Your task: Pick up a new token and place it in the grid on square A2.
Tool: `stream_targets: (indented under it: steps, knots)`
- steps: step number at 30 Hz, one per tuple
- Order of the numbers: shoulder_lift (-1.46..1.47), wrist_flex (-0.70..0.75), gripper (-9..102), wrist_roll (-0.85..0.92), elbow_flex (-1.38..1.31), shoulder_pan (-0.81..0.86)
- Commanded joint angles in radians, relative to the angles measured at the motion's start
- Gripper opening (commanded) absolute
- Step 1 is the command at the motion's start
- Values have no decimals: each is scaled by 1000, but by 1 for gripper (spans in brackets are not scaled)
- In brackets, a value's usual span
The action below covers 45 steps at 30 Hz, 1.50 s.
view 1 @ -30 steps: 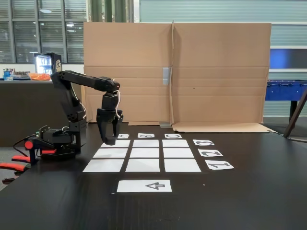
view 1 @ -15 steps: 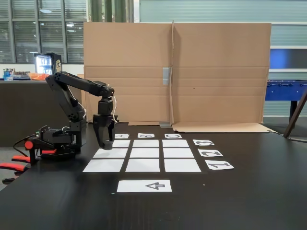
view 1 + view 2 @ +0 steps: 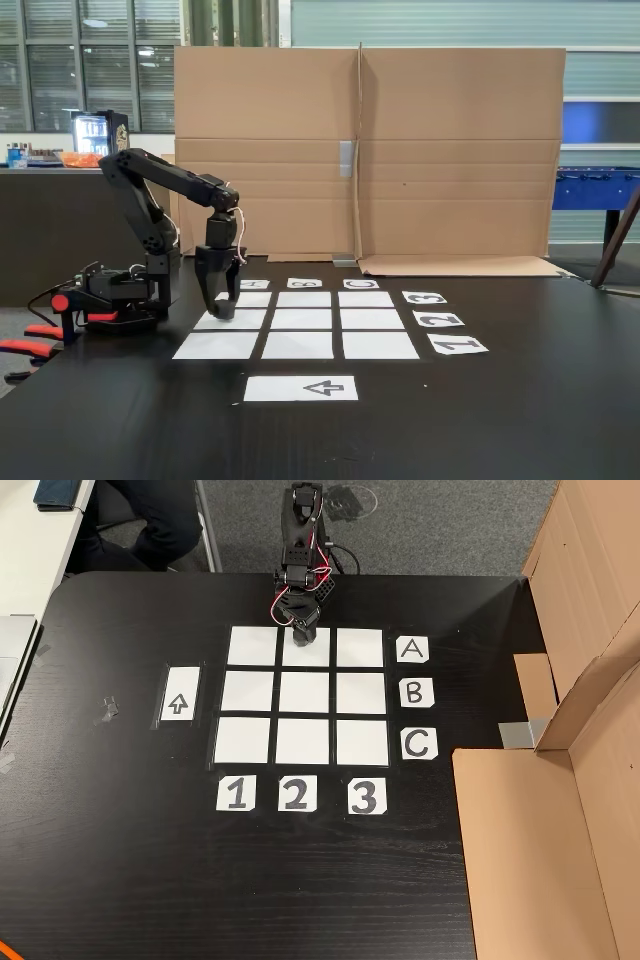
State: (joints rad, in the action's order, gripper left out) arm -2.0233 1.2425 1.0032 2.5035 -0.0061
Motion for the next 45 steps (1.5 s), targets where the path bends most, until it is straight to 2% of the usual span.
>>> stream_targets:
  steps: [1, 14, 32, 45]
  knots:
    - [14, -12, 11, 8, 0, -6]
    - [25, -32, 12, 2, 14, -44]
    - [26, -44, 30, -2, 18, -40]
    - [-103, 34, 39, -3, 3, -37]
